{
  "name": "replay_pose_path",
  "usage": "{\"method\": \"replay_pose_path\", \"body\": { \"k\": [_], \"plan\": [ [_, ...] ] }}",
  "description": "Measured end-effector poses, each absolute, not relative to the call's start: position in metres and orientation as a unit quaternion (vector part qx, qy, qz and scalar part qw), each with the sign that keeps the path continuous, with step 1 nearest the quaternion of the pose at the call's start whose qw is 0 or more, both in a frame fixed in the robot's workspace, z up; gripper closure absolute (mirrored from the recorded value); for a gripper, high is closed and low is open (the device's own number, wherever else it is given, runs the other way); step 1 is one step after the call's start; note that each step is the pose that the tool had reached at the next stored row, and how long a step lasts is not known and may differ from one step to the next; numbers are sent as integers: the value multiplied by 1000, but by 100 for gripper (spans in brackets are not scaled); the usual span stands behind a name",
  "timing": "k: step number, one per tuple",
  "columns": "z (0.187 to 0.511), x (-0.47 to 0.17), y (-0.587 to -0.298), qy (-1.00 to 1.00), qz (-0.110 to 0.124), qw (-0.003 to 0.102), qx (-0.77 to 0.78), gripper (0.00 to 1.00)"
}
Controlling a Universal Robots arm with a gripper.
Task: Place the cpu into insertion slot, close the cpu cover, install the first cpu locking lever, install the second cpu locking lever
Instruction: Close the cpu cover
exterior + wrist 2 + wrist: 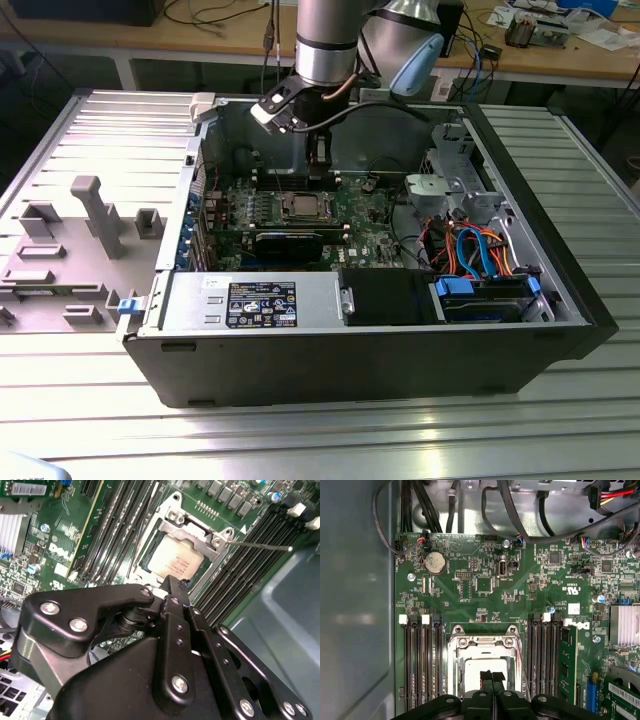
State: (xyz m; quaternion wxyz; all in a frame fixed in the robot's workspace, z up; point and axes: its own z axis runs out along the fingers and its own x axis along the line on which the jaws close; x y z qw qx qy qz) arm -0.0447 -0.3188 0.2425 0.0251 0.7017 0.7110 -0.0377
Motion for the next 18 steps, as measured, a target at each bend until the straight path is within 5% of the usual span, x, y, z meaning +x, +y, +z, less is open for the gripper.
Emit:
{"method": "replay_pose_path", "body": {
  "k": [18],
  "plan": [
    [241,-58,-319,711,-38,25,702,89]
  ]
}}
